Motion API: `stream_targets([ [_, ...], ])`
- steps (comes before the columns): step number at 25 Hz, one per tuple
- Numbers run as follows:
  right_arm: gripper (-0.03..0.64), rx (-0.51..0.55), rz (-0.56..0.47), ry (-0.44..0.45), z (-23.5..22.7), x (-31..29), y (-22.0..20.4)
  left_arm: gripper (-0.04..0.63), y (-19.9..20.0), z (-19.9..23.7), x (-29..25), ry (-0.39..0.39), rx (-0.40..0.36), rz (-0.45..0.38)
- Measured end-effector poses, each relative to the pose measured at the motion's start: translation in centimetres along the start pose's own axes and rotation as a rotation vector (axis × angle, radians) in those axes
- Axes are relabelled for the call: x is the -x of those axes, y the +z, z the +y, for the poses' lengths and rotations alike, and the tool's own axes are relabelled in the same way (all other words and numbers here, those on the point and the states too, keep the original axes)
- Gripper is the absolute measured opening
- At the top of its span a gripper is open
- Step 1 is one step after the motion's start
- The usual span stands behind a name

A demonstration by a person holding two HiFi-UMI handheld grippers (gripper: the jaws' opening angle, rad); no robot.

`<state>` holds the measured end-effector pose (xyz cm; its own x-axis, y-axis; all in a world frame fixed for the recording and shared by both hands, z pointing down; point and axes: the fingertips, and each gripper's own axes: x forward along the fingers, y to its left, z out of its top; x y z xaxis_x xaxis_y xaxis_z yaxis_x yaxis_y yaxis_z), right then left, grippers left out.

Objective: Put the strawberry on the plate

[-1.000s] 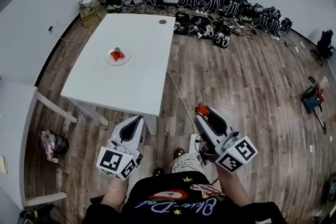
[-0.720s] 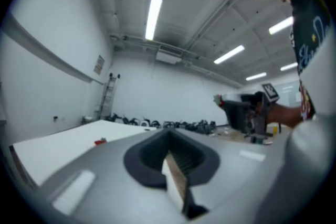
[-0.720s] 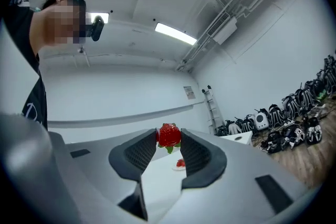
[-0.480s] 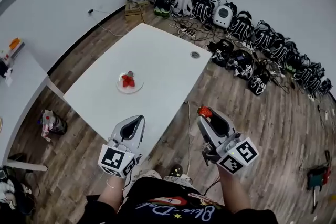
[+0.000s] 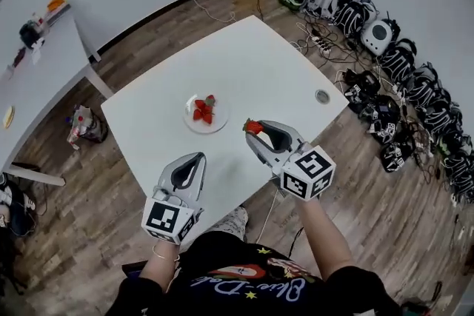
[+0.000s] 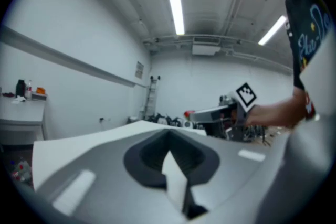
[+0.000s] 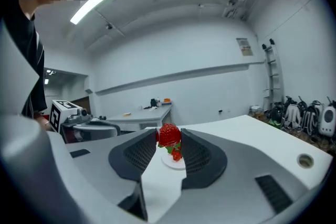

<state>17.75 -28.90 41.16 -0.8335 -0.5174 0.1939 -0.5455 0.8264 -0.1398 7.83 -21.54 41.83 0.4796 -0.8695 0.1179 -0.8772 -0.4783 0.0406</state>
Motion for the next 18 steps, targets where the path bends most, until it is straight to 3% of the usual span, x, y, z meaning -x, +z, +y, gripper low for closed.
stream_targets([
  [4, 0.151, 0.1, 0.162, 0.131, -2.7, -7.8, -2.2, -0.005, -0.4, 3.6, -4.3, 0.09, -0.005, 0.005],
  [8, 0.15, 0.272, 0.396, 0.246, -4.2, -13.7, -6.8, -0.005, -1.8, 6.3, -5.5, 0.165, 0.018, 0.045],
  [14, 0.151, 0.422, 0.657, 0.408, -5.0, -17.9, -12.0, -0.005, -3.6, 8.2, -4.5, 0.28, 0.082, 0.099],
  [18, 0.152, 0.552, 0.752, 0.448, -5.5, -19.3, -13.5, -0.005, -4.2, 9.2, -3.9, 0.335, 0.11, 0.104],
])
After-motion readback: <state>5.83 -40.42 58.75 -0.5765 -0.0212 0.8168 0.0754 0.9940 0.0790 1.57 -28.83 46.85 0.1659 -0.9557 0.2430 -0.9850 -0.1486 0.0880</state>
